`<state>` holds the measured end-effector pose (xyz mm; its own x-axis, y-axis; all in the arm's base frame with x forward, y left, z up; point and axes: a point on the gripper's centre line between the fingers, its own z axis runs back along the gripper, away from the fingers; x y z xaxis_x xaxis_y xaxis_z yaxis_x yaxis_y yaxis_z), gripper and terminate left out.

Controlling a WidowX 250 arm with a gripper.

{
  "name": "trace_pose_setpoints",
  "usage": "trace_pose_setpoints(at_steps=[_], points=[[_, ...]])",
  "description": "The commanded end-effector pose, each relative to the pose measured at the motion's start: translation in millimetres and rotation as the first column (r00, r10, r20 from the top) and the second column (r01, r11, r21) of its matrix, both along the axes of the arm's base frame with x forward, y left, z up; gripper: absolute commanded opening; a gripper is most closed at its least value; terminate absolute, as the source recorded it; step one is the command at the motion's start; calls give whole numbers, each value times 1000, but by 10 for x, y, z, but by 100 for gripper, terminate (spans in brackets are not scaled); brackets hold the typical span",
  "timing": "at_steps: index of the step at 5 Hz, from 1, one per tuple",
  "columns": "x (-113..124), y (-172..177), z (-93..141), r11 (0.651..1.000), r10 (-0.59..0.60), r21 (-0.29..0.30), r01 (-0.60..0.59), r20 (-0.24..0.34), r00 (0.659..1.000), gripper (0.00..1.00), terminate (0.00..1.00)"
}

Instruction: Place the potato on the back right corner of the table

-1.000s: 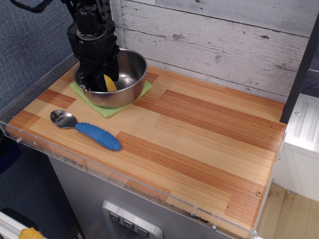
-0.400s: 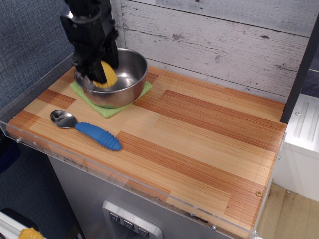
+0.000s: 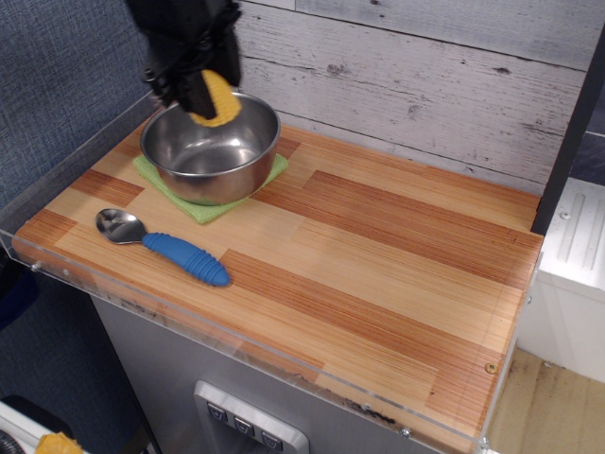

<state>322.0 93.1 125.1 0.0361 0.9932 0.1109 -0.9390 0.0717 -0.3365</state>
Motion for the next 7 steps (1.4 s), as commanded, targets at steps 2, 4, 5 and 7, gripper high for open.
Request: trace_pose_setpoints(at_steps=[2,4,5,7], points=[[323,-1144,247,948,-318,47,315,89,944,0,0],[513,-1524,-176,902,-430,67,427,41,902,0,0],[596,-1619,-392,878,-475,68,473,7,880,0,0],[712,-1767,-644,849,-525,64,525,-19,851,0,0]])
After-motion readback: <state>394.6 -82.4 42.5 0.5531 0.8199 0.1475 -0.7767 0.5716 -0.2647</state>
